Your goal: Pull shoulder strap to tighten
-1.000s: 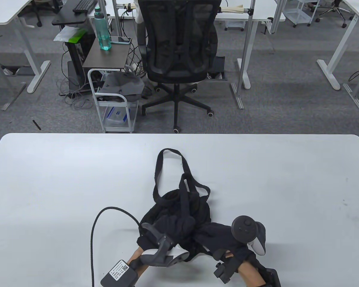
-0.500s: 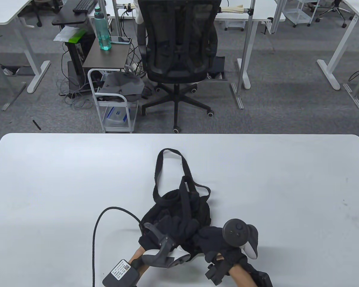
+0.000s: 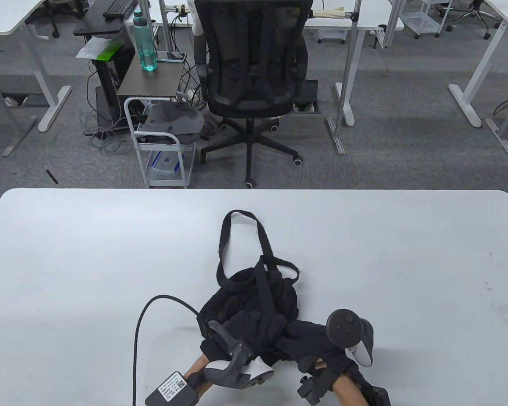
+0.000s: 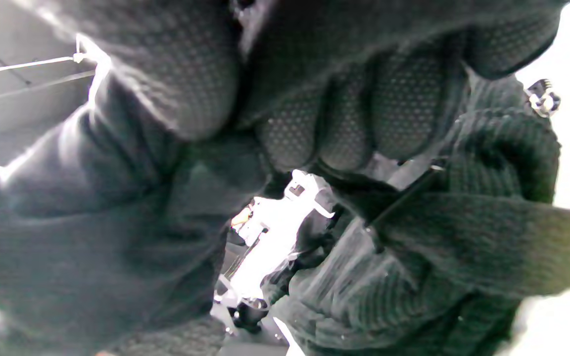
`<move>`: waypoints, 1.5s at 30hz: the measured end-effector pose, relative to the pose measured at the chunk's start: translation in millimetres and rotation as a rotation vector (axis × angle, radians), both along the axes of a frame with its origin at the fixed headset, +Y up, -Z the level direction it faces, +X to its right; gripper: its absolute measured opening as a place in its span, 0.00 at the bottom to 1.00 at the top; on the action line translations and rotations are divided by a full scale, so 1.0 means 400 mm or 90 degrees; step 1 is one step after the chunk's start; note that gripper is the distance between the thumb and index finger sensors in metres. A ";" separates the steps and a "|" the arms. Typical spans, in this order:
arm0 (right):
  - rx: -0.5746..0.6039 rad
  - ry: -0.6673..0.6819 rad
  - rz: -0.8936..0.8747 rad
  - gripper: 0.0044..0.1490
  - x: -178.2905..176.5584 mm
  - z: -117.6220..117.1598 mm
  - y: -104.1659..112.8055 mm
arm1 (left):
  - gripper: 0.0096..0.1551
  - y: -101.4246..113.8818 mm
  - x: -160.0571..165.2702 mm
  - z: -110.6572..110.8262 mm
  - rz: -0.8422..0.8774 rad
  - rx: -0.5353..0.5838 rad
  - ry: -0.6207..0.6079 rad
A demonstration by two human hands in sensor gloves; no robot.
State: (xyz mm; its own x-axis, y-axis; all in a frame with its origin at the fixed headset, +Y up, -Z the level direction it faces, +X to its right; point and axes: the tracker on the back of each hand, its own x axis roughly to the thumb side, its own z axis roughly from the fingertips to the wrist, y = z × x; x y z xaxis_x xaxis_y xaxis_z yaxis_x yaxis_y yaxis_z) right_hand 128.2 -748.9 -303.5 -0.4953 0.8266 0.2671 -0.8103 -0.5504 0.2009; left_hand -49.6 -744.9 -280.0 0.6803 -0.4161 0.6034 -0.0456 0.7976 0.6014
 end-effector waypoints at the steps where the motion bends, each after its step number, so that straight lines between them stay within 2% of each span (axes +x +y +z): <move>1: 0.011 -0.008 0.009 0.24 0.002 0.003 0.002 | 0.39 -0.001 -0.003 -0.001 -0.007 0.005 0.005; 7: 0.013 -0.019 0.033 0.22 -0.007 -0.002 0.004 | 0.39 -0.016 -0.009 -0.036 -0.027 0.005 -0.003; 14: -0.017 -0.012 0.023 0.22 0.016 -0.011 -0.005 | 0.39 -0.018 -0.061 -0.089 -0.032 -0.030 0.063; 18: -0.022 -0.016 0.017 0.22 0.023 -0.013 -0.010 | 0.39 -0.011 -0.054 -0.069 -0.031 -0.002 0.061; 21: -0.018 -0.011 0.014 0.29 0.022 -0.010 -0.007 | 0.39 -0.007 -0.033 -0.044 -0.028 0.008 0.028; 26: 0.015 -0.025 0.021 0.23 0.004 0.003 0.000 | 0.39 -0.006 0.009 -0.009 -0.023 0.018 -0.011; 32: 0.005 -0.011 0.031 0.22 0.003 0.001 0.001 | 0.39 -0.013 -0.002 -0.025 -0.027 0.011 -0.019; 39: -0.038 0.005 0.030 0.22 0.026 -0.014 -0.011 | 0.38 -0.012 -0.049 -0.070 -0.040 -0.011 0.043; 43: -0.067 0.032 0.024 0.21 0.039 -0.017 -0.015 | 0.38 -0.003 -0.041 -0.043 -0.040 0.018 0.041; 45: -0.068 0.065 0.082 0.27 0.040 -0.014 -0.011 | 0.38 0.003 -0.030 -0.025 -0.038 0.033 0.019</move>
